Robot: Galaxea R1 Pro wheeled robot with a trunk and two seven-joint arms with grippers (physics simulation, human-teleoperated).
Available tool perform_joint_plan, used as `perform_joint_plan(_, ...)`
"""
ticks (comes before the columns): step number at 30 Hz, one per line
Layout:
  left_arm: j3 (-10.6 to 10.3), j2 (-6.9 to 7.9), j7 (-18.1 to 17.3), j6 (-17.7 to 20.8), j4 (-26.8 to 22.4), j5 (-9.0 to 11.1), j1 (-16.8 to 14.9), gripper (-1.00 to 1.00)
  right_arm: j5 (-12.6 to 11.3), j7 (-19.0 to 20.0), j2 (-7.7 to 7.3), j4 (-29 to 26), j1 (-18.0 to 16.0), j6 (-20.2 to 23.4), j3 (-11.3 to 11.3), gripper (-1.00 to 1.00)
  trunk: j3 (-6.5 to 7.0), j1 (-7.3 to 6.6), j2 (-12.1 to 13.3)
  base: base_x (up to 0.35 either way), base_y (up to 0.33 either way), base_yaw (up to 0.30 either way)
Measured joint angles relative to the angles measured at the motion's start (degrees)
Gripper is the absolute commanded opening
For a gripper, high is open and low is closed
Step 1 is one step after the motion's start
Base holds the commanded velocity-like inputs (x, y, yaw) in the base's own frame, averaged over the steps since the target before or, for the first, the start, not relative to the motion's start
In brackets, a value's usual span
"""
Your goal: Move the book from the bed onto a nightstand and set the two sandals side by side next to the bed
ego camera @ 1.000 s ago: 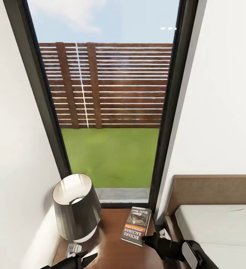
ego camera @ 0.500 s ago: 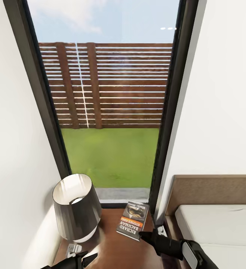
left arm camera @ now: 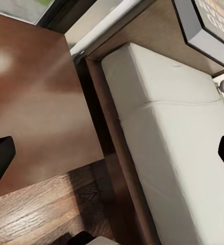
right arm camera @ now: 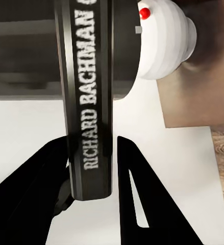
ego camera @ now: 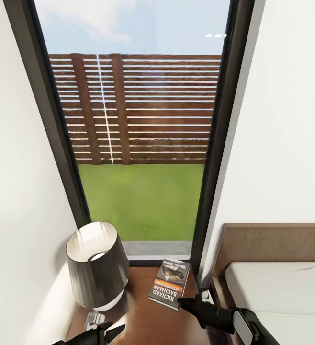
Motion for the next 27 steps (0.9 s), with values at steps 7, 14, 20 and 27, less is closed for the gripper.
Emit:
perform_joint_plan(7,-0.44,-1.19,-0.41,-0.20,-0.32,-0.26,0.00,1.00,0.13,-0.17,0.07,0.05,-0.02,0.00,0.04,-1.00,-1.26,1.54,-2.81,0.000,0.000,0.000)
perform_joint_plan(14,-1.75,-1.48,-4.75,1.89,-4.57,-0.61,-0.13,1.00,0.11,-0.18,0.02,0.05,-0.01,0.00,0.07,-1.00,-2.52,3.08,-5.63,0.000,0.000,0.000)
perform_joint_plan(20,-3.21,-1.44,-10.43,10.15,-14.97,-0.94,-0.19,1.00,0.13,-0.13,-0.03,0.05,0.01,-0.02,0.03,-1.00,-3.60,4.40,-8.04,0.000,0.000,0.000)
perform_joint_plan(27,-4.85,-1.00,-17.09,13.16,-17.35,-1.13,-0.39,1.00,0.12,-0.10,-0.05,0.04,-0.01,-0.02,0.07,-1.00,-4.86,5.94,-10.85,0.000,0.000,0.000)
